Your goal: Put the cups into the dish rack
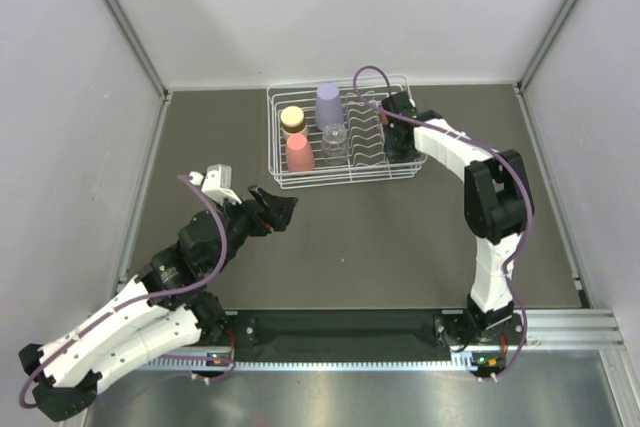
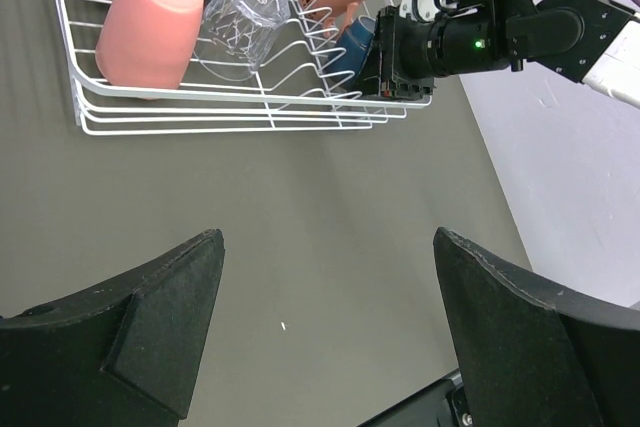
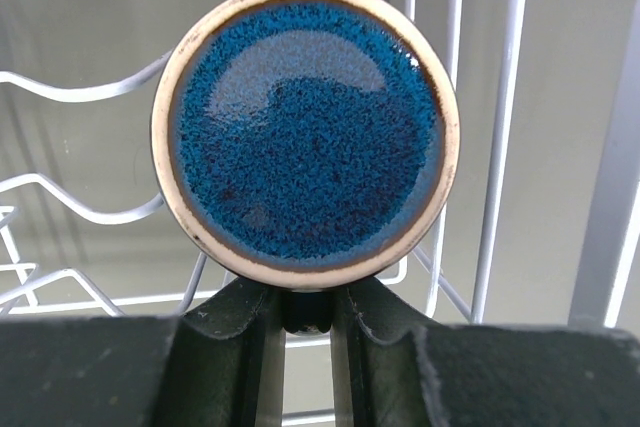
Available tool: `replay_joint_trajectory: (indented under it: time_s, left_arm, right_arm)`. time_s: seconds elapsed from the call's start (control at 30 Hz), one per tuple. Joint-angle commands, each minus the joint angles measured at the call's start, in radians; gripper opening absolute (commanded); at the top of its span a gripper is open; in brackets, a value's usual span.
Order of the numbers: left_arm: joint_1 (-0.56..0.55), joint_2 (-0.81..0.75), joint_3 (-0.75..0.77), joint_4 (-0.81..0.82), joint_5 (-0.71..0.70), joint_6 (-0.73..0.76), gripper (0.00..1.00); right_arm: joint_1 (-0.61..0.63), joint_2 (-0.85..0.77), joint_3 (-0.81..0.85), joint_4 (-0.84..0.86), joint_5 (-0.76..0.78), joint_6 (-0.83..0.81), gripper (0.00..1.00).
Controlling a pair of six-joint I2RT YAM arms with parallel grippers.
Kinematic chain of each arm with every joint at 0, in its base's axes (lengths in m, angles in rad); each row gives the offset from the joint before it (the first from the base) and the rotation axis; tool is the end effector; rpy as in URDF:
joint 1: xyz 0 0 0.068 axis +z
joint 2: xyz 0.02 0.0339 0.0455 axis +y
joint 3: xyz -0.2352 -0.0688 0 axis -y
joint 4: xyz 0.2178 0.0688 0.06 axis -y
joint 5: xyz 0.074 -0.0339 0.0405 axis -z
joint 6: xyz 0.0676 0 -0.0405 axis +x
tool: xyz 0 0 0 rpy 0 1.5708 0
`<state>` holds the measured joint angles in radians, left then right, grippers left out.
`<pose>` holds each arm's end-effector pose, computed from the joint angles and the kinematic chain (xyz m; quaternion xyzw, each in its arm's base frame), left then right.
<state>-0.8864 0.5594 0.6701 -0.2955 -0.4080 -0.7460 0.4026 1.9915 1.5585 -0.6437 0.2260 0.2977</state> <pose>0.1246 -0.1103 0.2970 -0.0763 0.7606 -0.3490 0.5421 0.3788 0.1449 0.1681 -0.0230 0.9636 -0.0193 0.2657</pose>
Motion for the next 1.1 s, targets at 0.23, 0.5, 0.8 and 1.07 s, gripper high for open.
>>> replay_joint_trajectory:
  time_s: [0.23, 0.5, 0.8, 1.07]
  left_arm:
    - [-0.003, 0.023, -0.003, 0.052, 0.009, -0.024, 0.90]
    - [-0.003, 0.033, -0.007, 0.052, 0.018, -0.036, 0.90]
    - [-0.003, 0.042, -0.014, 0.056, 0.024, -0.044, 0.90]
    - [-0.003, 0.040, -0.017, 0.055, 0.020, -0.039, 0.90]
  right_arm:
    - [-0.016, 0.003, -0.006, 0.053, -0.001, -0.012, 0.37]
    - [-0.016, -0.065, -0.020, 0.052, -0.014, -0.011, 0.46]
    - [-0.019, -0.149, 0.028, 0.023, -0.016, -0.012, 0.50]
    - [-0.028, -0.077, 0.092, 0.016, 0.001, 0.012, 0.50]
